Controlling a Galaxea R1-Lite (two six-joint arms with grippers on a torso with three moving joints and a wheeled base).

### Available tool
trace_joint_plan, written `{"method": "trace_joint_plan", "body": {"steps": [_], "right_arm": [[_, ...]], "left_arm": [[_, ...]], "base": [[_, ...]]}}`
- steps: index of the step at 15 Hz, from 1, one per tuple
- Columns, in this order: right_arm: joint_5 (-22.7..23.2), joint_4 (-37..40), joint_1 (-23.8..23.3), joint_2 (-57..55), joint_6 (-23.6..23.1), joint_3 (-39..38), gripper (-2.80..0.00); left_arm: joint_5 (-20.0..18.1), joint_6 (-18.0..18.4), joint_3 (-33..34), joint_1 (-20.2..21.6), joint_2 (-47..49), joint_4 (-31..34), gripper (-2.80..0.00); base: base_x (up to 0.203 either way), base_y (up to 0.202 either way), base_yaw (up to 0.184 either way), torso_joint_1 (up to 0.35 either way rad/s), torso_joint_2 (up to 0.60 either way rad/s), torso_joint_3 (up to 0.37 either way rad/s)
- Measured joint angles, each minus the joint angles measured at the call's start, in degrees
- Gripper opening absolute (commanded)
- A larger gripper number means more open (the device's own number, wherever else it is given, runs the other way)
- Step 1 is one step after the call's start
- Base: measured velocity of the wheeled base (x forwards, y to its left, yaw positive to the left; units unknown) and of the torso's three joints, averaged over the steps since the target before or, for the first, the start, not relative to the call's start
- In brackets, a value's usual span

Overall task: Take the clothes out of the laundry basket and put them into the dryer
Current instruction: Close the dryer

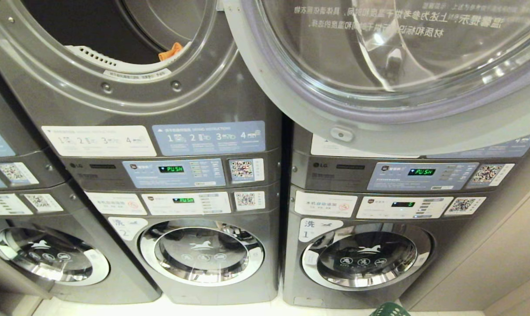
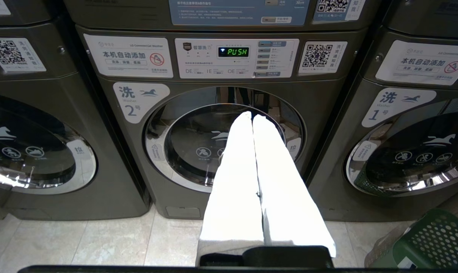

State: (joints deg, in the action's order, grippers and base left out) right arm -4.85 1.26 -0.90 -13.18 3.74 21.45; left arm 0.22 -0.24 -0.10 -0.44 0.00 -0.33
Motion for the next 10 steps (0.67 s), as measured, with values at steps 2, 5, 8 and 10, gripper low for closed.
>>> {"method": "trace_joint_plan", "body": {"steps": [2, 5, 8, 10], "right_arm": [[-5.17, -0.98, -0.11, -8.89, 6.53, 7.04, -2.80], [-8.98, -7.60, -0.22, -20.60, 13.22, 12.17, -2.80], [-9.89, -15.64, -0.24, -31.81, 14.59, 17.80, -2.80], [-9.77, -20.83, -0.24, -37.20, 15.08, 20.17, -2.80]], "left_arm": [[0.00, 0.00, 0.00, 0.00, 0.00, 0.00, -2.80], [0.02, 0.00, 0.00, 0.00, 0.00, 0.02, -2.80], [0.02, 0.00, 0.00, 0.00, 0.00, 0.00, -2.80], [0.02, 0.00, 0.00, 0.00, 0.00, 0.00, -2.80]], "base": [[0.000, 0.000, 0.000, 0.000, 0.00, 0.000], [0.000, 0.000, 0.000, 0.000, 0.00, 0.000], [0.000, 0.000, 0.000, 0.000, 0.00, 0.000], [0.000, 0.000, 0.000, 0.000, 0.00, 0.000]]}}
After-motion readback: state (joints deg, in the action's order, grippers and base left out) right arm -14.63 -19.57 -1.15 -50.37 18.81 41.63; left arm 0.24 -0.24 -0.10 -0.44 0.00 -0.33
